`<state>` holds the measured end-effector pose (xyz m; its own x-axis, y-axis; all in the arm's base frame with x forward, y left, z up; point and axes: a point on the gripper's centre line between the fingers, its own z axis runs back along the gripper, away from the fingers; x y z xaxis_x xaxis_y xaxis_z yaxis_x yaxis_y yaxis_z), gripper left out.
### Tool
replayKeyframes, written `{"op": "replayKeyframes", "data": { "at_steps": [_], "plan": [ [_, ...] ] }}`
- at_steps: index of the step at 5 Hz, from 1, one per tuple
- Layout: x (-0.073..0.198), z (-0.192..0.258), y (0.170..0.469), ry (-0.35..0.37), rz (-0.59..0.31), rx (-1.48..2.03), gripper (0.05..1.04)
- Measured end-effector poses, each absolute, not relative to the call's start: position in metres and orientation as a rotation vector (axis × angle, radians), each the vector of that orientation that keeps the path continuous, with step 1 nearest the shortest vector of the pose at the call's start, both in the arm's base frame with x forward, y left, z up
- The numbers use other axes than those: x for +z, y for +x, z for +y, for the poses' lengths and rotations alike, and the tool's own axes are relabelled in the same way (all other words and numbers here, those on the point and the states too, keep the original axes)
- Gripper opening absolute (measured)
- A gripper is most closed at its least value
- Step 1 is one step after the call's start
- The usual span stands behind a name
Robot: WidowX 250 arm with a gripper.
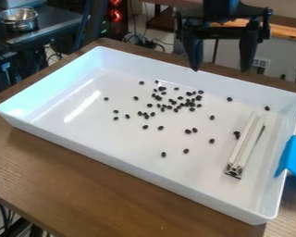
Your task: Sweep into pile
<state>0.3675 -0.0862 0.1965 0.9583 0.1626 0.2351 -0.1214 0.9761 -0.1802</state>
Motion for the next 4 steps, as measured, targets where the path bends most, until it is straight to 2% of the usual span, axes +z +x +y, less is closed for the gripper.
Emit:
{"op": "replayKeyframes", "data": {
  "at_steps": [1, 4],
  "plan": [
    [0.184, -0.086, 0.369, -0.155, -0.219, 0.151, 0.999],
    [0.137, -0.127, 0.381, -0.109, -0.236, 0.133, 0.999]
  ]
}}
